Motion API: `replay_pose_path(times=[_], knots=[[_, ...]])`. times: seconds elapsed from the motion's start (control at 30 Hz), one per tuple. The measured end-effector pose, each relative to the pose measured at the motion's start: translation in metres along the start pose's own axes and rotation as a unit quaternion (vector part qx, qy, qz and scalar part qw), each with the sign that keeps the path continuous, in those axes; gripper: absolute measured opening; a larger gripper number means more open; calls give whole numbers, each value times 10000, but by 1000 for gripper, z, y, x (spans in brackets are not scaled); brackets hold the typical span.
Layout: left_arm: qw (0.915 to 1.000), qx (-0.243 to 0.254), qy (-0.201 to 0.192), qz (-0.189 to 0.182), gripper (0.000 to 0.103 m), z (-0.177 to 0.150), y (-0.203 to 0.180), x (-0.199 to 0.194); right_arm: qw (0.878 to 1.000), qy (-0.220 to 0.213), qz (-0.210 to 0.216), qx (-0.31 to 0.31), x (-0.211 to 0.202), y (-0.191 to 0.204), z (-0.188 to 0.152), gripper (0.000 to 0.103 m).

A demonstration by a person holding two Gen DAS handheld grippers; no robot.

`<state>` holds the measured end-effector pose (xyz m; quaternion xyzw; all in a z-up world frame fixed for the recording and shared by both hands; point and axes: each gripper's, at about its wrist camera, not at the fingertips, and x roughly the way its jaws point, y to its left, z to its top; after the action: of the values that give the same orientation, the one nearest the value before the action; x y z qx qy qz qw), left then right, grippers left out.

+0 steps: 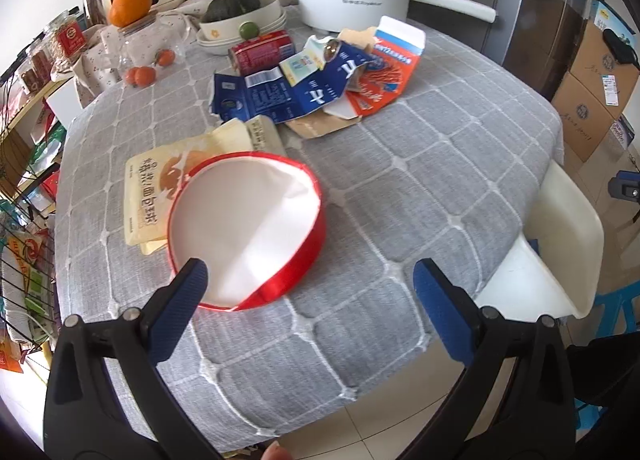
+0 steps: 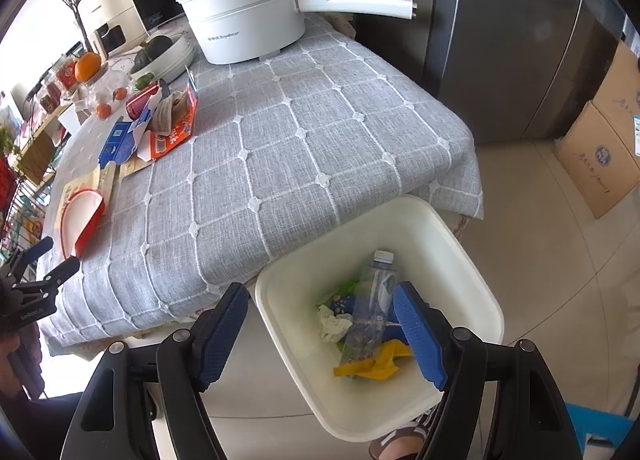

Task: Collect trash
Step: 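Grasp the red-rimmed white paper bowl on the table with the left gripper, then grasp the beige snack bag with the right gripper while the left gripper holds the bowl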

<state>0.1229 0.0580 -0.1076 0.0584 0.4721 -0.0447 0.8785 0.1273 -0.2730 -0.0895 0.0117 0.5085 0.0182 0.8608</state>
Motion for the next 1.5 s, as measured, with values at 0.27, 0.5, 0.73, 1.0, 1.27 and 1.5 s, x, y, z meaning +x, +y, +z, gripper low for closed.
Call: replay_pose_path(times=[0.27, 0.5, 0.73, 1.0, 1.27, 1.5], knots=[[9993, 97, 273, 254, 78, -1, 12, 25, 9999, 49, 49, -100, 7, 20, 5, 77], [9979, 403, 379, 328, 38, 0, 2, 32, 9999, 65, 92, -57, 11, 25, 9, 77], [9998, 181, 1, 25, 19, 8, 5, 0, 9998, 27, 189, -80, 12, 38, 16, 77], [9912, -891, -564, -797, 16, 11, 47, -50, 9993, -38, 343, -119, 18, 70, 28, 77], [9846, -1250, -950, -767, 16, -4, 87, -80, 9976, -23, 626, -297, 43, 136, 44, 77], [9822, -1536, -882, -630, 16, -21, 124, -81, 9932, 57, 1042, -511, 83, 220, 52, 77]])
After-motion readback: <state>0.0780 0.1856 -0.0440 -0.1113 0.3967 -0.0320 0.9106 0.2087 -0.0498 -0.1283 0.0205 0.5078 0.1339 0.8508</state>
